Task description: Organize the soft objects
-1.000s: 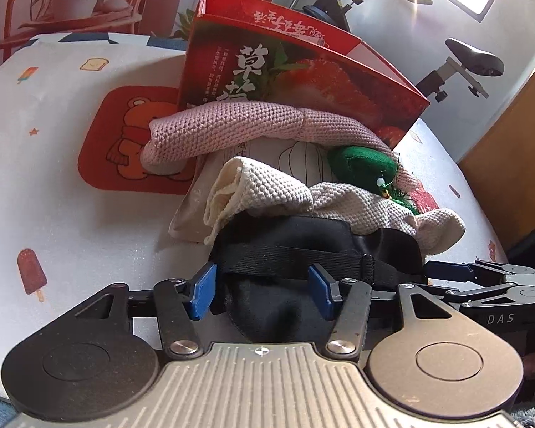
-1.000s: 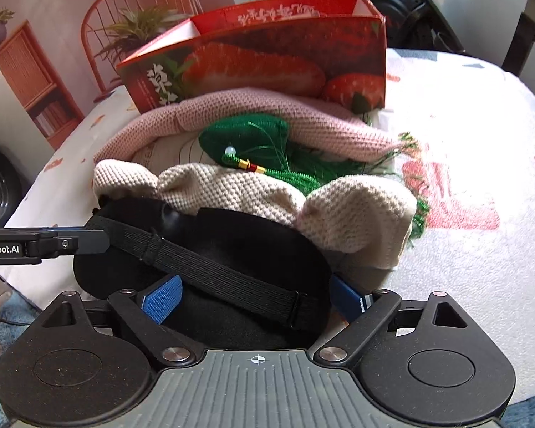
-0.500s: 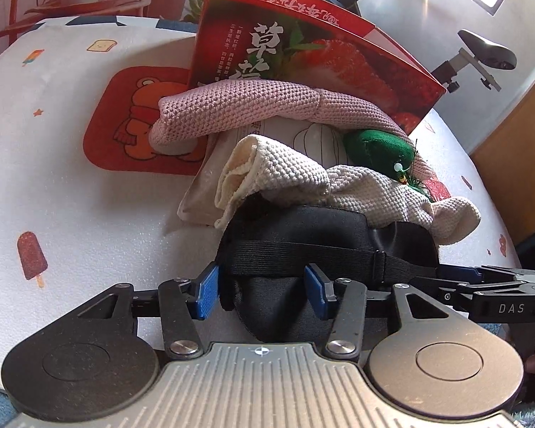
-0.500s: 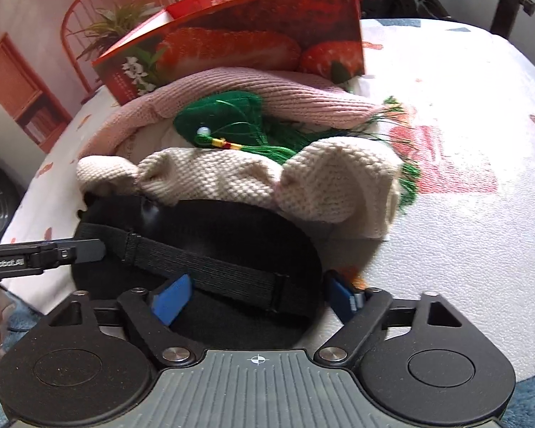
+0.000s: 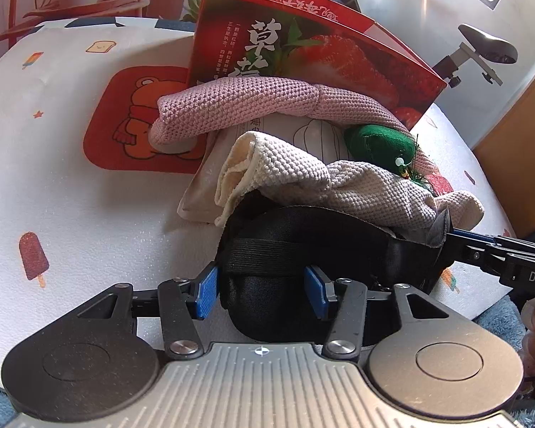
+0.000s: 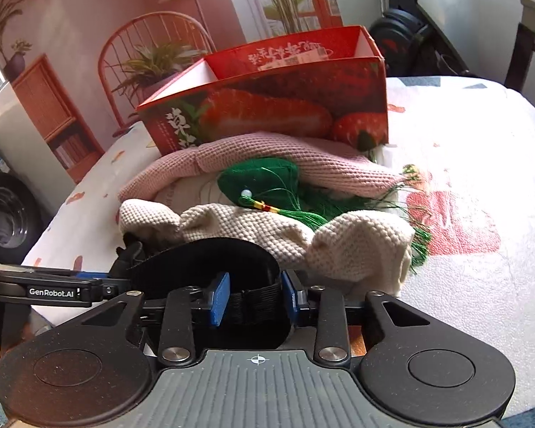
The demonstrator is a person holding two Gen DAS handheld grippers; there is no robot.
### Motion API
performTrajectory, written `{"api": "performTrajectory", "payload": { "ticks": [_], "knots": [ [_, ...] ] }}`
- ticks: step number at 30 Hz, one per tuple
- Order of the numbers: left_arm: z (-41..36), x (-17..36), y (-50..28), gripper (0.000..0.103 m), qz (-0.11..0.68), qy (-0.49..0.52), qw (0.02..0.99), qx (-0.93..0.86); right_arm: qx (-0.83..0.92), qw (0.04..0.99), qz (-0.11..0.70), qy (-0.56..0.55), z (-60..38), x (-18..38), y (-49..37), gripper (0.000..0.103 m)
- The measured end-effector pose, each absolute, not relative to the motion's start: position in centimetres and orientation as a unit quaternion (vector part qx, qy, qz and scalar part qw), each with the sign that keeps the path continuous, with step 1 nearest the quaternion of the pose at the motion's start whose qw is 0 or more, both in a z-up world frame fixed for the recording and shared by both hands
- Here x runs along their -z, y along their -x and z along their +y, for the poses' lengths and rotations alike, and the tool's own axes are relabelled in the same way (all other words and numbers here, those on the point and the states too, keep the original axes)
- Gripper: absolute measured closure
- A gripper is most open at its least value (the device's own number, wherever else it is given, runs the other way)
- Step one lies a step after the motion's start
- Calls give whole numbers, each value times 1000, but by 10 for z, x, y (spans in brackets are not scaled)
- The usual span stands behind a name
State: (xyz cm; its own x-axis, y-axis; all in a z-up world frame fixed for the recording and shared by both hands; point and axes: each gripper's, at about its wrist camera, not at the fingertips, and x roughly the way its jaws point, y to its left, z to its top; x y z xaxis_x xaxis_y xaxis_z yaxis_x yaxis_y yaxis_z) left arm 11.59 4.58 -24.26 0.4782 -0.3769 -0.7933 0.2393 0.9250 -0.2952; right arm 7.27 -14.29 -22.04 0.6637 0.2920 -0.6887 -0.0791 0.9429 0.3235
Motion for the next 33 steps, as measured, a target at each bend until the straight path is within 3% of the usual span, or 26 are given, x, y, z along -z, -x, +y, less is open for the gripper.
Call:
{"api": "performTrajectory", "payload": {
  "ticks": [4, 7, 9, 15, 26, 33],
  "knots": [
    [46, 243, -116, 50, 478, 73, 857, 180, -98, 896, 411, -139, -144, 226, -75, 69],
    [47, 243, -116, 52, 475, 76, 859, 176, -85, 893, 418, -145, -147, 231, -76, 77],
    [50, 241, -115, 67, 469, 81, 863, 171, -79, 896, 412, -147, -150, 231, -74, 90],
    [58, 219, -103, 90, 414, 89, 890, 169, -68, 915, 369, -145, -157, 218, -69, 96],
    [27, 169, -98, 93, 283, 30, 936, 206, -49, 953, 274, -120, -165, 181, -78, 99],
    [20, 163, -99, 93, 251, 24, 948, 196, -50, 961, 244, -116, -163, 175, -76, 99]
  ]
}}
